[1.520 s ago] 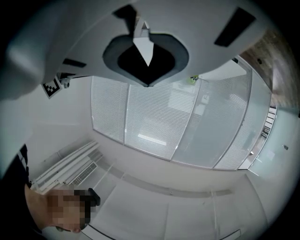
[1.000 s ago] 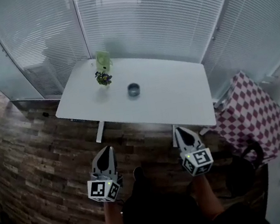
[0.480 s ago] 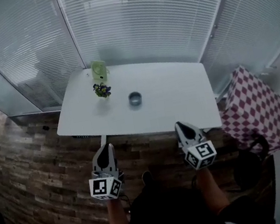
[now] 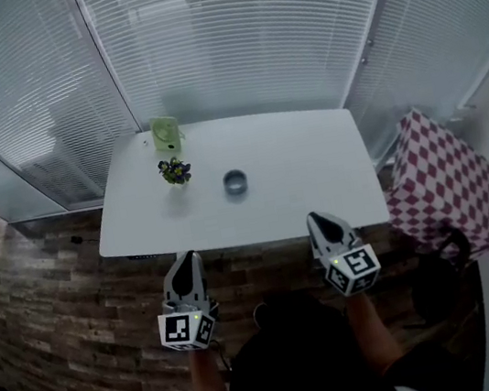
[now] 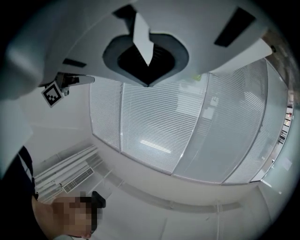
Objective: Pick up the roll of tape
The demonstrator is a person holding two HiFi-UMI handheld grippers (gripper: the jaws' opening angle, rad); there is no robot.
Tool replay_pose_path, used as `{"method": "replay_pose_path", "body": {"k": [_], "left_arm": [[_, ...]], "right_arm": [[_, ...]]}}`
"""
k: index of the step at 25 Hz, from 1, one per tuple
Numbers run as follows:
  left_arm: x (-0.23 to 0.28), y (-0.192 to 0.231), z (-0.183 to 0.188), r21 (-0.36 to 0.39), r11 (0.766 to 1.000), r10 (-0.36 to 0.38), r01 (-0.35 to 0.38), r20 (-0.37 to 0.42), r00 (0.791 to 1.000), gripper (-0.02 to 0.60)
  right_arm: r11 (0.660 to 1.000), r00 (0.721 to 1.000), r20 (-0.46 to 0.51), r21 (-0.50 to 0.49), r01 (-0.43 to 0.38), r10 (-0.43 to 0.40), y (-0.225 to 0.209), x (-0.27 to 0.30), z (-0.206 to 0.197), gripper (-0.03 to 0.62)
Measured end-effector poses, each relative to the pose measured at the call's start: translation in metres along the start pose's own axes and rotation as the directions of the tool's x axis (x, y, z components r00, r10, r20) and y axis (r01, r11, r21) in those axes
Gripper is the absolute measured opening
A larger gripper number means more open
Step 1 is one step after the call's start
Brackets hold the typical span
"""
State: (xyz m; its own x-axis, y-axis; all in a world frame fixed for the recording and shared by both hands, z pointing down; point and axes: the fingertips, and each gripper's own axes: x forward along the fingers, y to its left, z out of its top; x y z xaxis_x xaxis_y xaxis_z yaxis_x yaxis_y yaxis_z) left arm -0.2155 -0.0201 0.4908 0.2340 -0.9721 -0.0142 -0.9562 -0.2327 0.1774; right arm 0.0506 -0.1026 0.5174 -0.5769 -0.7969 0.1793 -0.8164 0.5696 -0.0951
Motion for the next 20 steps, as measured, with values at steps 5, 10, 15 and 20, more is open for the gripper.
{"method": "replay_pose_path", "body": {"k": [5,10,15,20], "left_arm": [[0.015,0.005,-0.005,-0.010,1.000,-0.013,0.013,-0.007,1.000,0.006],[0.035,0.010,-0.009,-0.015,1.000,0.004,-0.004,-0.005,1.000,0.006],[0.062,0.026,-0.006,-0.026,0.999,0.039,-0.039,0.015,0.999,0.006],[0.094,0.031,-0.002,0.005,1.000,0.030,-0.030,0.014,0.999,0.006]], "right_arm": [[1.000,1.000,-0.009,-0.007,-0.009,0.009,-0.003,0.014,-0.003,0.008],[1.000,1.000,-0.008,-0.021,-0.021,0.021,-0.018,0.039,-0.001,0.008],[0.996,0.999,0.008,-0.069,-0.052,0.053,-0.028,0.074,0.025,0.008],[0.986,0.995,0.005,-0.134,-0.097,0.099,-0.032,0.104,0.032,0.008]]}}
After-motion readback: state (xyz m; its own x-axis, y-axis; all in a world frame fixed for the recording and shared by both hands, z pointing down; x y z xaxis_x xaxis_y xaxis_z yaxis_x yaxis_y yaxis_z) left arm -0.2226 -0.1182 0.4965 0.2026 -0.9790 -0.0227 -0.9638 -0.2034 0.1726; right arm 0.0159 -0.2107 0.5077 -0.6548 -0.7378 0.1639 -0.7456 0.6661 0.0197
